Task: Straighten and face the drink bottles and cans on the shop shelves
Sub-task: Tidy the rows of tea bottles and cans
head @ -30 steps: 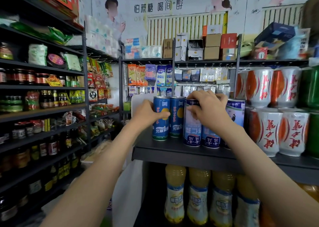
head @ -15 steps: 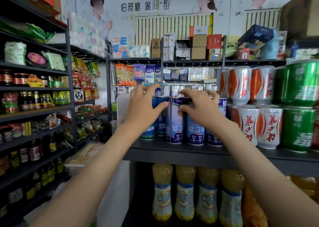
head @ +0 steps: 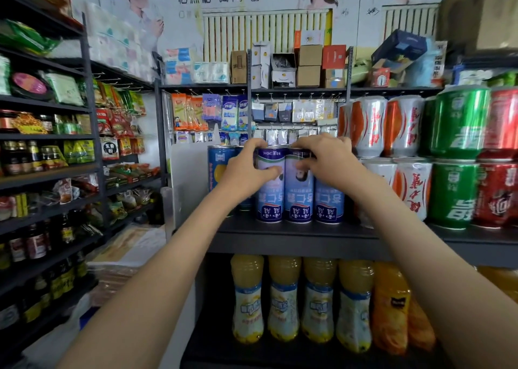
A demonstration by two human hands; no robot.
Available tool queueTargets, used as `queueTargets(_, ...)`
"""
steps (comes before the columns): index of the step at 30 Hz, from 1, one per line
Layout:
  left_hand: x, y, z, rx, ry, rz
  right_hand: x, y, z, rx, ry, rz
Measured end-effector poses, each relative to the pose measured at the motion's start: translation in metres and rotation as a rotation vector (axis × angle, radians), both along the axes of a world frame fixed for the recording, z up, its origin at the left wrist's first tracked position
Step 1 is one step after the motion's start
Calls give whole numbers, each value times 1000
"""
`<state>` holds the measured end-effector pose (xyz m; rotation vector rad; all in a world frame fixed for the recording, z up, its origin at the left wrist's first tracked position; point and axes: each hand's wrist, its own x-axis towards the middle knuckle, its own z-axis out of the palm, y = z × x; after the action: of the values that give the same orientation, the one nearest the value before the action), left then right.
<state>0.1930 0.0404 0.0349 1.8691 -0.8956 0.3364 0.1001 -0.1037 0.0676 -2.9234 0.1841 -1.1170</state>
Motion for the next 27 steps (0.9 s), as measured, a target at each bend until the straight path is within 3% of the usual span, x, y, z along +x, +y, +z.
queueTargets(8,6,8,5,19,94,-218,-1,-6,3,80,33,100)
queueTargets(15,-1,0,1,-78,-2,-51,-9,-14,-4,35,-33,22)
queueTargets(19,-4,-4,1,-28,-117,12,-15,-28,-3,-14,-43,-88)
queueTargets(27,-7,-7,1,-77,-43,-28,-22,-34,4,119,-28,59)
